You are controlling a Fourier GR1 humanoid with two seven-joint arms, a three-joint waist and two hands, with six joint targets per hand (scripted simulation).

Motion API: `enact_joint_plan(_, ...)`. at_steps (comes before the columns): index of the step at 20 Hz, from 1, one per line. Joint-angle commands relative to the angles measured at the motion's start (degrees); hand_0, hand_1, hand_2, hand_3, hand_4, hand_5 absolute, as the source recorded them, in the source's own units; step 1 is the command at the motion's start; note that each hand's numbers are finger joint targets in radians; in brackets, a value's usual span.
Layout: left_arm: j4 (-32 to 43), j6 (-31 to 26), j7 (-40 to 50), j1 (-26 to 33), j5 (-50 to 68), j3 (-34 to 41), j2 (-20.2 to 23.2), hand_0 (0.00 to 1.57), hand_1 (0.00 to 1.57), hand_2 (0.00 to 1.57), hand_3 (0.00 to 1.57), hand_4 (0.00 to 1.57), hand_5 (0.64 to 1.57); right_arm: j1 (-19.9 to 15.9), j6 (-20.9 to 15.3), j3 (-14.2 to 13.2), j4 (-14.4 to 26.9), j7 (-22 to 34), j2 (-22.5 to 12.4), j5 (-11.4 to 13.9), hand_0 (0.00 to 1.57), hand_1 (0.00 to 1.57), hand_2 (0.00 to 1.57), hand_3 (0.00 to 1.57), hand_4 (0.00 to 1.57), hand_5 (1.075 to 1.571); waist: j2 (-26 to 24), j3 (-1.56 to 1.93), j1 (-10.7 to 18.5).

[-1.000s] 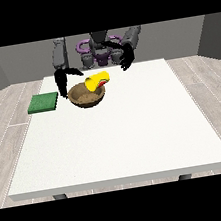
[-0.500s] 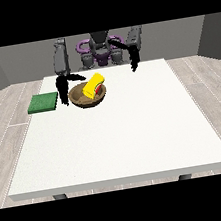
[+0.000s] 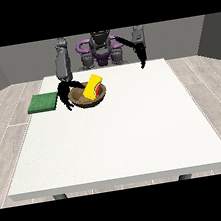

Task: Pick the cup and pour the ball into the bowl, then pick the bowl and place it on the pad

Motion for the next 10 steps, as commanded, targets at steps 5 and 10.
enact_joint_plan(5,2.96,0.39,-1.04,1.56,0.05,1.74,0.19,0.00,0.00,0.00,0.00,0.00,0.732,-2.70,-6.25,0.46,2.93,12.21,-0.20,-0.21,1.57,1.57,1.57,0.84,0.86,1.543,-2.26,1.19,-1.20)
enact_joint_plan(10,5.88,-3.70,-7.61,7.87,3.33,5.32,2.82,0.00,0.00,0.00,0.00,0.00,0.721,-1.82,-8.62,1.27,1.94,13.75,-1.30,0.11,1.57,1.57,1.57,0.71,0.91,1.546,-4.63,1.22,-2.00)
